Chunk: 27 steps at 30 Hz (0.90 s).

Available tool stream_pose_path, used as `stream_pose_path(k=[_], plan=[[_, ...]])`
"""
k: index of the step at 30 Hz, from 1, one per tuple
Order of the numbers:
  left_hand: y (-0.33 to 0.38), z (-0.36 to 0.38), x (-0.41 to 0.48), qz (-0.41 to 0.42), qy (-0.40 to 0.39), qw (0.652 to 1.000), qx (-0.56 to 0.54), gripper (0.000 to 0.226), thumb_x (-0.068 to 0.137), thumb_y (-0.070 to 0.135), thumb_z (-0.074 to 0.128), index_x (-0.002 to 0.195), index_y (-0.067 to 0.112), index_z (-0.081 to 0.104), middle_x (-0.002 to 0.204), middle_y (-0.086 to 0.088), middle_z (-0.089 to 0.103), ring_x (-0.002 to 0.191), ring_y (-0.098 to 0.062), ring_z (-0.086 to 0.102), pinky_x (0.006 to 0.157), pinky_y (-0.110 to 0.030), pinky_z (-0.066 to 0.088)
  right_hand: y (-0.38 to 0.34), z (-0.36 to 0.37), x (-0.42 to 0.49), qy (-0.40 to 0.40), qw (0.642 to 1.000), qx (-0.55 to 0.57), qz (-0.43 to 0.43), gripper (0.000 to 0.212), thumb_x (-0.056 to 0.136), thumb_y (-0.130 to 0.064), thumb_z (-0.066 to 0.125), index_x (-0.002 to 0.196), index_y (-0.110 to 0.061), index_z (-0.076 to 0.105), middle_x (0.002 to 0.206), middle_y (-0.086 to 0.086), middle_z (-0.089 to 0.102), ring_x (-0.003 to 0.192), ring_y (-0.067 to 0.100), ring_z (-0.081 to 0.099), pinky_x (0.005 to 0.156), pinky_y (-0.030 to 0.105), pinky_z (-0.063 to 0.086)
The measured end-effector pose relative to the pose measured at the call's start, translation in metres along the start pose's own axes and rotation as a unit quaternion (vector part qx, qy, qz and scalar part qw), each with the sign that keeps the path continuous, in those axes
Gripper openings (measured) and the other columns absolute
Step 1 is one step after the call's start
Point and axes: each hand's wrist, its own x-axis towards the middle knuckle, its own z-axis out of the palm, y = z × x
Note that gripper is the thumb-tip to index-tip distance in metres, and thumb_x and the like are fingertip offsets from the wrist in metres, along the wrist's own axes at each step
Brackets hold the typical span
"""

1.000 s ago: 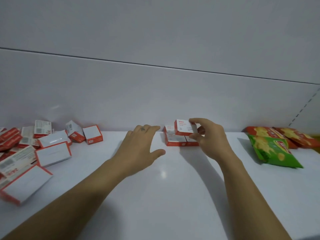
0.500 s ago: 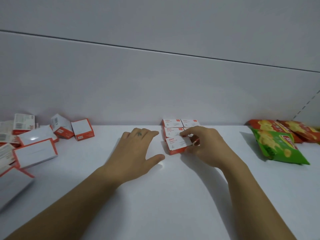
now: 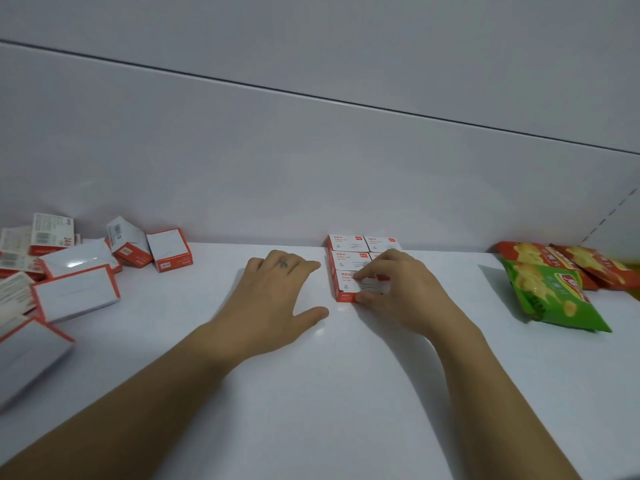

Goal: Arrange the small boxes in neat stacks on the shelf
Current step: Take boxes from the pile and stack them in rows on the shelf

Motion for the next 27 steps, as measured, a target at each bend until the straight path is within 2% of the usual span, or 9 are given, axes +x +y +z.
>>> stream_pose_path(k=[8, 10, 12, 14, 16, 19, 23, 27], plan=[[0.000, -0.003, 0.001, 0.003, -0.007, 0.999, 0.038, 0.068, 0.087, 0.065, 0.044, 0.144, 0.029, 0.030, 0.142, 0.012, 0.038, 0.135, -0.013, 0.023, 0.110, -0.033, 0.021, 0.002, 0.000, 0.000, -0.005, 1.000, 0.008, 0.001, 0.032, 0.079, -0.038, 0.074, 0.110, -0.035, 0.068, 0.120, -0.011, 0.050, 0.110, 0.006, 0.048, 0.087, 0.023, 0.040], [0.002, -0.006, 0.000, 0.002, -0.006, 0.999, 0.041, 0.068, 0.087, 0.064, 0.044, 0.143, 0.028, 0.032, 0.142, 0.011, 0.039, 0.136, -0.014, 0.023, 0.110, -0.034, 0.022, 0.000, -0.002, -0.002, 0.000, 1.000, 0.024, -0.003, 0.050, 0.076, -0.041, 0.075, 0.124, -0.036, 0.060, 0.127, -0.012, 0.046, 0.117, 0.006, 0.045, 0.089, 0.021, 0.037], [0.004, -0.012, 0.000, 0.000, -0.003, 0.999, 0.043, 0.068, 0.087, 0.064, 0.045, 0.142, 0.027, 0.033, 0.142, 0.010, 0.040, 0.136, -0.014, 0.023, 0.110, -0.035, 0.022, -0.006, -0.008, -0.003, 0.010, 0.999, 0.046, -0.005, 0.078, 0.072, -0.044, 0.077, 0.141, -0.038, 0.040, 0.139, -0.012, 0.038, 0.127, 0.008, 0.038, 0.095, 0.021, 0.033], [0.004, -0.020, -0.001, -0.006, -0.003, 0.999, 0.041, 0.068, 0.086, 0.065, 0.045, 0.142, 0.027, 0.032, 0.141, 0.008, 0.040, 0.136, -0.014, 0.022, 0.110, -0.036, 0.022, -0.016, -0.012, 0.000, 0.029, 0.999, 0.034, -0.022, 0.090, 0.070, -0.045, 0.077, 0.146, -0.038, 0.029, 0.148, -0.009, 0.031, 0.135, 0.011, 0.028, 0.103, 0.024, 0.027], [-0.001, -0.029, -0.002, -0.014, -0.001, 0.999, 0.047, 0.071, 0.085, 0.066, 0.045, 0.143, 0.028, 0.030, 0.141, 0.007, 0.040, 0.136, -0.015, 0.021, 0.111, -0.037, 0.021, -0.029, -0.014, 0.003, 0.033, 0.998, 0.011, -0.046, 0.092, 0.071, -0.046, 0.077, 0.148, -0.036, 0.026, 0.153, -0.005, 0.027, 0.140, 0.014, 0.021, 0.111, 0.030, 0.021], [-0.011, -0.046, -0.008, -0.039, -0.003, 0.997, 0.066, 0.075, 0.082, 0.069, 0.045, 0.144, 0.030, 0.028, 0.143, 0.007, 0.039, 0.136, -0.014, 0.022, 0.110, -0.039, 0.022, -0.051, -0.011, 0.005, 0.014, 0.997, -0.018, -0.080, 0.090, 0.075, -0.045, 0.074, 0.149, -0.032, 0.025, 0.156, -0.003, 0.022, 0.142, 0.016, 0.017, 0.114, 0.033, 0.016], [-0.029, -0.067, -0.032, -0.079, -0.003, 0.992, 0.093, 0.075, 0.082, 0.068, 0.047, 0.144, 0.031, 0.028, 0.145, 0.008, 0.038, 0.137, -0.015, 0.023, 0.110, -0.039, 0.021, -0.084, -0.001, 0.007, -0.016, 0.992, -0.025, -0.127, 0.091, 0.079, -0.047, 0.071, 0.151, -0.028, 0.019, 0.158, -0.003, 0.018, 0.143, 0.018, 0.015, 0.116, 0.036, 0.016], [-0.051, -0.091, -0.068, -0.124, 0.013, 0.987, 0.102, 0.082, 0.072, 0.076, 0.036, 0.141, 0.032, 0.033, 0.144, 0.008, 0.040, 0.135, -0.016, 0.028, 0.108, -0.041, 0.025, -0.123, 0.014, 0.008, -0.049, 0.981, -0.024, -0.184, 0.090, 0.080, -0.049, 0.069, 0.151, -0.029, 0.019, 0.157, -0.004, 0.019, 0.143, 0.018, 0.017, 0.115, 0.037, 0.018]])
